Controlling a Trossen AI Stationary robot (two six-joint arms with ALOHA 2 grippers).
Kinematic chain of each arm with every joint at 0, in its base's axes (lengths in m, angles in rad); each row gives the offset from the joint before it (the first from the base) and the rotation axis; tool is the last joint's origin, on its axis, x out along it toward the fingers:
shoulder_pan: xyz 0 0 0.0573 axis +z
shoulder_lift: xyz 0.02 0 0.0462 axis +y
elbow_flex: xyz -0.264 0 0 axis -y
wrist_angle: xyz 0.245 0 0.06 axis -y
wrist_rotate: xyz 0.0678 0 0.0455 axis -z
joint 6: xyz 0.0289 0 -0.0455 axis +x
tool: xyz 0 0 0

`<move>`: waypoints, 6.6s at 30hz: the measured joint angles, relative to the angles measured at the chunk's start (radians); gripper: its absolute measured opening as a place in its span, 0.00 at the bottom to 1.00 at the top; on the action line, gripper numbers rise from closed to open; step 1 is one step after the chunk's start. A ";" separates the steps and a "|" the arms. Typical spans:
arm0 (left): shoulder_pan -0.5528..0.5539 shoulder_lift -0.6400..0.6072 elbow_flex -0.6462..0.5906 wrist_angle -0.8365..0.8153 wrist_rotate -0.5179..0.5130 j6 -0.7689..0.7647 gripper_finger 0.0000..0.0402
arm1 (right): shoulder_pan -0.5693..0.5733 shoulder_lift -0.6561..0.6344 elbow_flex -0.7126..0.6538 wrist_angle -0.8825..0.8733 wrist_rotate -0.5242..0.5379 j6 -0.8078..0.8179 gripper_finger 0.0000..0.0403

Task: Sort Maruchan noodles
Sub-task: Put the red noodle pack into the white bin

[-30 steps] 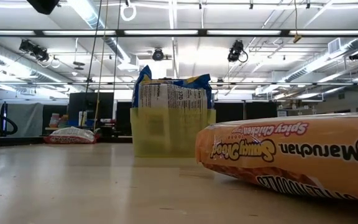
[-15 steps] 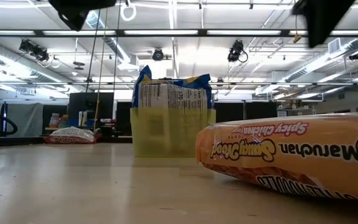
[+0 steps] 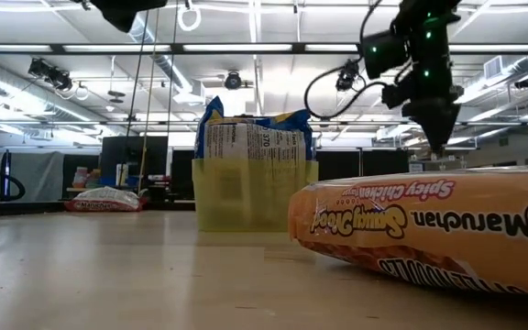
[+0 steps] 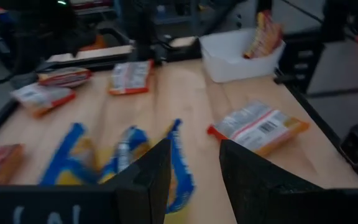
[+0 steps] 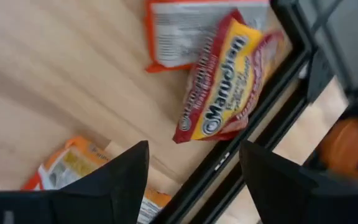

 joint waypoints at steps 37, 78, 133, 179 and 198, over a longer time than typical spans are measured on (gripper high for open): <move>0.225 -0.197 0.000 0.128 0.186 -0.421 0.35 | -0.079 0.087 -0.283 0.432 0.044 0.276 0.04; -0.099 -0.094 0.389 0.142 0.439 -0.189 0.35 | 0.307 0.082 -0.373 0.768 0.181 0.119 0.44; 0.018 0.036 0.387 -0.489 -0.112 -0.469 0.35 | 1.427 -0.247 0.011 0.251 -0.693 0.822 0.00; 0.553 0.006 0.387 -0.716 0.010 -0.207 0.35 | 0.640 -0.050 0.176 0.444 -0.104 0.117 0.33; 0.535 -0.267 0.388 -0.862 0.200 -0.285 0.35 | 0.236 0.690 0.693 0.627 -0.241 -0.480 0.41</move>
